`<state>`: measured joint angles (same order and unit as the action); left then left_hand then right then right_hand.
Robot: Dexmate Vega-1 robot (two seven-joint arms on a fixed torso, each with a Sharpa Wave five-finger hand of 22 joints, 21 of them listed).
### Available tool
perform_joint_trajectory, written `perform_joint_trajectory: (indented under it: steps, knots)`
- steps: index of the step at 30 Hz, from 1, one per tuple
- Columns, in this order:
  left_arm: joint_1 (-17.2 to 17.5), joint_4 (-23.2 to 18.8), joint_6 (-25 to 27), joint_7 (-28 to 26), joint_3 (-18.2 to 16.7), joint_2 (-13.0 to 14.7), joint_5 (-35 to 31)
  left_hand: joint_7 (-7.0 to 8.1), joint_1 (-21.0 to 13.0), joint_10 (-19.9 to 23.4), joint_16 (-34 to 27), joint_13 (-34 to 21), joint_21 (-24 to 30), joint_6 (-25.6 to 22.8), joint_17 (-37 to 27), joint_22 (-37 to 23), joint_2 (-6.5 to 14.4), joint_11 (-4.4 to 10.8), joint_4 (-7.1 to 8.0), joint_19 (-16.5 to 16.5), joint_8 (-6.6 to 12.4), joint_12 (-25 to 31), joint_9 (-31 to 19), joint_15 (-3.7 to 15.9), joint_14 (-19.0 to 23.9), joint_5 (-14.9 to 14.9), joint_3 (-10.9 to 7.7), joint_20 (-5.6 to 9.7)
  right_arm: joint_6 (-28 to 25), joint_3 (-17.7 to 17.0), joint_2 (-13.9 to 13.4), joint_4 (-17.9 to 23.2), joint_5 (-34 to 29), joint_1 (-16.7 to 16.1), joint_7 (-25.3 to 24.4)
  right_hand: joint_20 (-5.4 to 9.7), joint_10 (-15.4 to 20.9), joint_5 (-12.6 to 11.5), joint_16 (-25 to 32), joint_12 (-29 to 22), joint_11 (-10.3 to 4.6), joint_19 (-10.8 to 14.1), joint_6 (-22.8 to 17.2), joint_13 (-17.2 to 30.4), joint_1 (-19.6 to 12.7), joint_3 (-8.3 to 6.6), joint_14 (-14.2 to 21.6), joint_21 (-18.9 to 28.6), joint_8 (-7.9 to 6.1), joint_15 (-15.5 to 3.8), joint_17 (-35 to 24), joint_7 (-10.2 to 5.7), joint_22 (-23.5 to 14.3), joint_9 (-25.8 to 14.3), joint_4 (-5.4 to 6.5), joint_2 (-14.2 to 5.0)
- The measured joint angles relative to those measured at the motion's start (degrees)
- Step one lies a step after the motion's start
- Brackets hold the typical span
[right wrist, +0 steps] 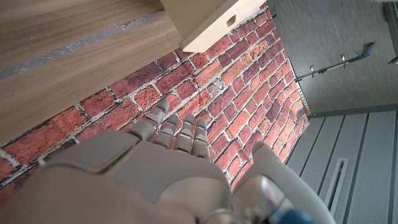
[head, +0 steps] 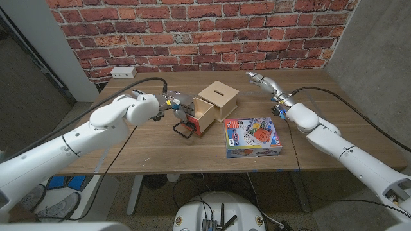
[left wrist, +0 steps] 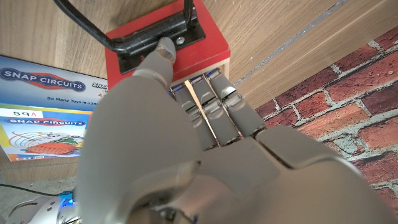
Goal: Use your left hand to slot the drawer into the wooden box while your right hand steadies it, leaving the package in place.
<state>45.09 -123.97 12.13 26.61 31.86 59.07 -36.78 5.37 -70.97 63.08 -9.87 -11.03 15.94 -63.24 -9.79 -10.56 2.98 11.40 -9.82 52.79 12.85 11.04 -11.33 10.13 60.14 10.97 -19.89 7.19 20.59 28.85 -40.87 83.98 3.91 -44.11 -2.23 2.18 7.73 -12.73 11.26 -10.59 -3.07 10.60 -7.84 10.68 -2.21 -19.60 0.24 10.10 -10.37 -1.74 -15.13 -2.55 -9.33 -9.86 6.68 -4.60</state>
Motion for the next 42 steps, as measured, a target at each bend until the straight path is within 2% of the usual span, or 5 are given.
perform_joint_trajectory:
  steps: [15, 19, 25, 42]
  knots:
    - [-2.74, 2.22, -3.38, 2.44, 0.81, -0.69, 0.05, -0.09, 0.0, -0.02, 0.02, -0.04, 0.0, -0.08, 0.0, 0.0, 0.0, -0.02, -0.01, -0.09, -0.01, -0.02, 0.03, 0.0, 0.0, -0.14, 0.0, 0.09, -0.63, 2.41, -2.17, 1.66, -10.07, 2.12, -0.59, 0.08, -0.61, 0.0, 0.0, 0.0, -0.61, -1.72, 0.6, -0.29, 0.0, -0.44, -0.62, 0.0, 0.0, -0.01, 0.42, -0.6, 0.0, -0.01, 0.0, 0.0]
    - [-3.33, 2.78, -4.1, 2.75, 0.99, -0.91, 0.07, -0.01, -0.14, -0.03, 0.07, -0.04, -0.01, -0.17, 0.02, 0.01, 0.14, -0.03, 0.08, -0.1, 0.03, -0.03, 0.03, 0.0, 0.0, 0.06, 0.23, 0.09, -1.04, 3.04, -2.78, 2.07, -13.28, 2.75, -0.59, -0.04, -0.82, 0.0, 0.0, 0.0, -0.82, -3.28, 1.02, -0.29, 0.0, -0.44, -0.92, -0.44, 0.0, -0.31, 0.51, -0.6, -0.01, -0.01, 0.0, 0.0]
    - [-4.11, 3.5, -5.04, 3.19, 1.26, -1.09, 0.07, 0.03, -0.14, -0.04, -0.15, -0.04, -0.18, -0.2, 0.07, 0.01, 0.14, -0.04, 0.07, -0.09, 0.03, -0.04, 0.02, 0.0, 0.0, 0.06, 0.23, 0.09, -1.84, 4.08, -3.74, 2.98, -17.46, 3.7, -0.59, 0.0, -0.92, 0.0, 0.0, 0.0, -0.92, -4.29, 1.42, -0.29, 0.0, -0.44, -1.15, -0.44, 0.21, -0.08, 0.5, -1.0, -0.01, -0.01, 0.0, 0.0]
    - [-5.41, 4.88, -7.88, 4.72, 1.62, -1.4, -0.72, 0.25, -0.14, -0.05, -0.17, -0.35, -0.19, -0.38, 0.06, 0.05, 0.14, -0.05, -0.08, -0.31, -0.03, -0.09, 0.01, 0.0, 0.0, 0.29, 0.39, -0.11, -2.57, 6.84, -6.19, 4.78, -27.71, 6.58, 1.74, -0.12, -1.95, 0.0, 0.0, 0.22, -1.95, -5.4, 3.83, -0.28, 0.0, -0.67, -1.58, -0.44, 0.43, -0.14, 0.77, -0.87, -0.16, -0.01, 0.23, 0.0]
